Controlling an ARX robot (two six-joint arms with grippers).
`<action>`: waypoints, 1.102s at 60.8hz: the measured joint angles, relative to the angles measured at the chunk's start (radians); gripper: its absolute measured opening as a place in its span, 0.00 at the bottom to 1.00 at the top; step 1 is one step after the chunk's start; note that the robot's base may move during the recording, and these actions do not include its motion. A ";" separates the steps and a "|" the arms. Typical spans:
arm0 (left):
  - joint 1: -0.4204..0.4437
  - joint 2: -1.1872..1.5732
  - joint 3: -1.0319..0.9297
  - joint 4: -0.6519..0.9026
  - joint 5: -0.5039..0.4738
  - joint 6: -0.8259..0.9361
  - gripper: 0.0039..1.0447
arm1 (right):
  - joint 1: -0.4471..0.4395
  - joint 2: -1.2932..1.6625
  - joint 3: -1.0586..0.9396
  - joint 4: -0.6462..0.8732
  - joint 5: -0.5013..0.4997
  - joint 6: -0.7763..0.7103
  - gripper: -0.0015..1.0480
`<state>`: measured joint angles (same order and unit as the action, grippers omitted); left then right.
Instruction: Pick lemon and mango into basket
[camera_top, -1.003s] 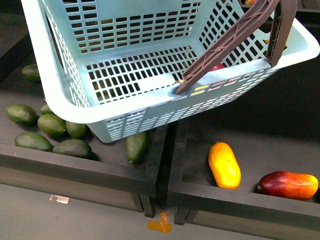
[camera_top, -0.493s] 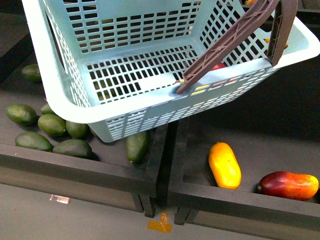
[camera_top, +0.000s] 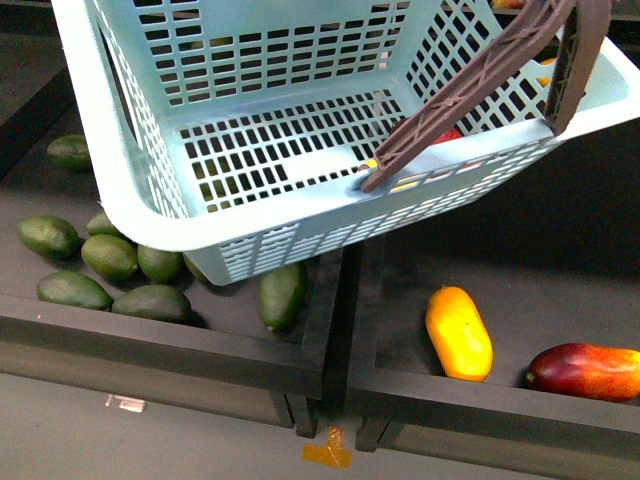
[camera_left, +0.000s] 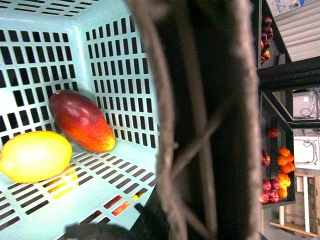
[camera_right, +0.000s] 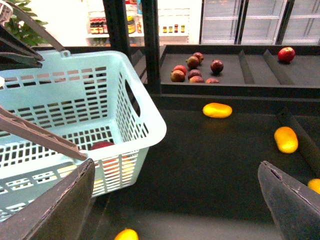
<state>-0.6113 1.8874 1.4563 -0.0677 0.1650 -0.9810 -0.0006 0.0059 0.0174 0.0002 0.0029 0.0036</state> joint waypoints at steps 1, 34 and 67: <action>0.000 0.000 0.000 0.000 0.000 -0.004 0.04 | 0.000 0.000 0.000 0.000 0.000 0.000 0.92; 0.016 0.000 0.000 0.000 -0.030 0.011 0.04 | 0.000 -0.002 0.000 -0.002 -0.003 0.000 0.92; 0.016 0.000 0.000 0.000 -0.034 0.011 0.04 | 0.000 -0.004 0.000 -0.002 -0.001 0.000 0.92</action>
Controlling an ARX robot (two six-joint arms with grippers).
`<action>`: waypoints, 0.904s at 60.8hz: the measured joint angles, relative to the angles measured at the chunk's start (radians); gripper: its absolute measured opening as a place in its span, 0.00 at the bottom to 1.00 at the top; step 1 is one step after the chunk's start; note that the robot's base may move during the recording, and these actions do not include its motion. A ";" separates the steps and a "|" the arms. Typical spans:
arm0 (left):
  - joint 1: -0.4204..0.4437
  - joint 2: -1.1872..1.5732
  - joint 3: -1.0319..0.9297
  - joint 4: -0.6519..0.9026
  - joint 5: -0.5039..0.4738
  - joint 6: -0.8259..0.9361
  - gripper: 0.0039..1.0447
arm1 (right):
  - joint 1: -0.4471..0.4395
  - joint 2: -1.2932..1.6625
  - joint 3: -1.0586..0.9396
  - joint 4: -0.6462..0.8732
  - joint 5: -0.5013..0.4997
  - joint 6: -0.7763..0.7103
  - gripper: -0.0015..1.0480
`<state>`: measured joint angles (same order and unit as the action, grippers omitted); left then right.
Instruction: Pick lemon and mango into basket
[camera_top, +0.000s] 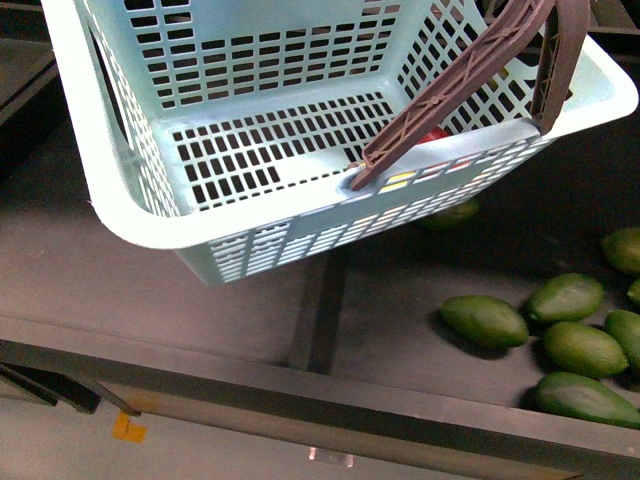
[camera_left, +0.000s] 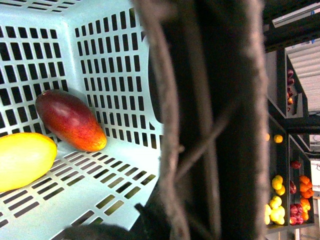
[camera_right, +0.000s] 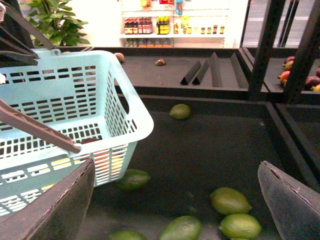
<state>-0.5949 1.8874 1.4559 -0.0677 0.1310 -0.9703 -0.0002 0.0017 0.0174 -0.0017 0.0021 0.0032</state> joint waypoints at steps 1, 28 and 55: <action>0.000 0.000 0.000 0.000 0.002 0.000 0.04 | 0.000 0.000 0.000 0.000 -0.001 0.000 0.92; -0.006 0.024 -0.034 0.185 -0.261 -0.114 0.04 | 0.000 0.002 0.000 0.000 -0.005 0.000 0.92; 0.202 0.540 0.506 0.151 -0.415 -0.357 0.04 | 0.000 0.002 0.000 0.000 -0.003 0.000 0.92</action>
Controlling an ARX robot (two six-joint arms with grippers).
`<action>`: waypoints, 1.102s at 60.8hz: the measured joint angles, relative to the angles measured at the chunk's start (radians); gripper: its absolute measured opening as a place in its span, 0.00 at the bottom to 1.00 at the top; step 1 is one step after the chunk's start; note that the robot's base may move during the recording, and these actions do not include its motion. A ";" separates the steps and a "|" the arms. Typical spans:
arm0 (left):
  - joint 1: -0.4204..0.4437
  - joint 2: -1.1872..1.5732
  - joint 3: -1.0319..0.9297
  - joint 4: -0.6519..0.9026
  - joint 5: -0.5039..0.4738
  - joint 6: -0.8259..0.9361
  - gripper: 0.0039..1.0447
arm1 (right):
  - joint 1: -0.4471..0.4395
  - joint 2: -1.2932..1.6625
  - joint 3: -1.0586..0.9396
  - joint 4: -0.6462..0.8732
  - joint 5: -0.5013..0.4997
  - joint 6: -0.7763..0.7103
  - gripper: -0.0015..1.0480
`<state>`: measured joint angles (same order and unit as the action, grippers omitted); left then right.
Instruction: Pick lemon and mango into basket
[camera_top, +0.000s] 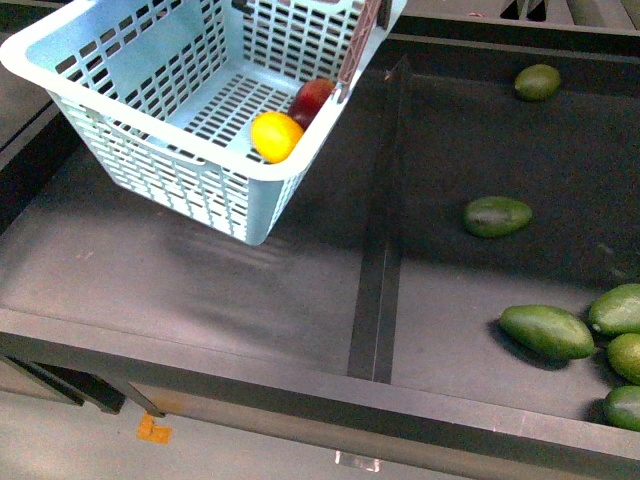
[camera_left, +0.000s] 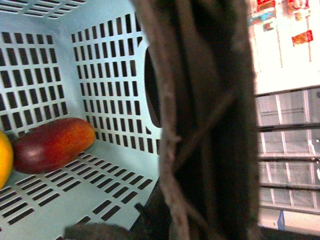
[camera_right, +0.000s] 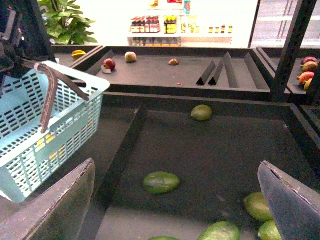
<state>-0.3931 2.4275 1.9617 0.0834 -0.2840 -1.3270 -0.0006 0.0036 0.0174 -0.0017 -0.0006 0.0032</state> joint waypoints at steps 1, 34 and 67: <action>0.005 0.024 0.032 -0.017 0.005 0.000 0.04 | 0.000 0.000 0.000 0.000 0.000 0.000 0.92; 0.029 0.157 0.148 -0.080 0.047 -0.124 0.17 | 0.000 0.000 0.000 0.000 0.000 0.000 0.92; 0.019 -0.379 -0.488 -0.175 -0.225 -0.195 0.94 | 0.000 0.000 0.000 0.000 0.000 0.000 0.92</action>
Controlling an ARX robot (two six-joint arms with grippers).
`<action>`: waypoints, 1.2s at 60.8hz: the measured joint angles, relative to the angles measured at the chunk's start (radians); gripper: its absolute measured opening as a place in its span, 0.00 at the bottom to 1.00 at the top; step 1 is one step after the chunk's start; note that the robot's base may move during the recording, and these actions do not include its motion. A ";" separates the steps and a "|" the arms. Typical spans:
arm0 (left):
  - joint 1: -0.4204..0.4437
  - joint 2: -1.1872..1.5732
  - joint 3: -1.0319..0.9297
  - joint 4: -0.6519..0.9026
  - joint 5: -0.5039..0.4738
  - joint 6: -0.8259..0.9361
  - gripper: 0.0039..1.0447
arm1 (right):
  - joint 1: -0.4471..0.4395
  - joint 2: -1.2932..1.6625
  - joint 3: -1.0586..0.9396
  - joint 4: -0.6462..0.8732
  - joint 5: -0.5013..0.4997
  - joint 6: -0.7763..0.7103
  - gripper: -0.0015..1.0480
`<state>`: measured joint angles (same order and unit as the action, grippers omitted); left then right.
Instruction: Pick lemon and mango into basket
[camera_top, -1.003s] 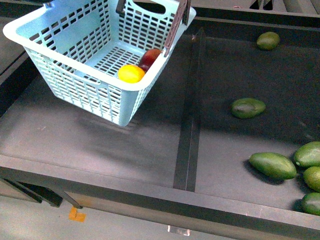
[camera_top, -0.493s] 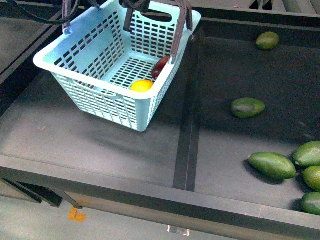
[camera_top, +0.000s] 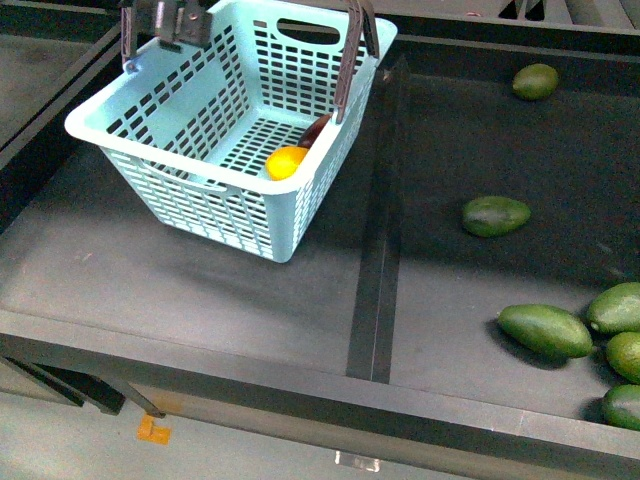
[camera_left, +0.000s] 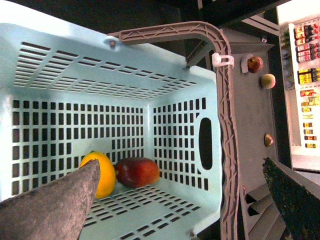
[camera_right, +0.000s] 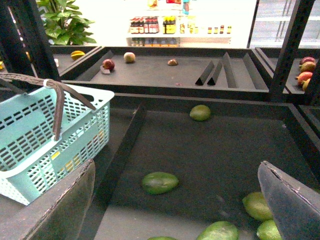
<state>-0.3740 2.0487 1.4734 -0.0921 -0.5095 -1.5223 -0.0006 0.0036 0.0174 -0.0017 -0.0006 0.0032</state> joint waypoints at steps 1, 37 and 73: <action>-0.008 -0.019 -0.022 0.002 -0.001 -0.006 0.94 | 0.000 0.000 0.000 0.000 0.000 0.000 0.92; 0.199 -0.607 -1.109 1.157 0.345 1.498 0.03 | 0.000 0.000 0.000 0.000 0.000 0.000 0.92; 0.369 -1.122 -1.426 0.959 0.509 1.509 0.03 | 0.000 0.000 0.000 0.000 0.000 0.000 0.92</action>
<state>-0.0048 0.9272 0.0479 0.8665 -0.0002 -0.0135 -0.0006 0.0036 0.0174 -0.0017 -0.0006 0.0032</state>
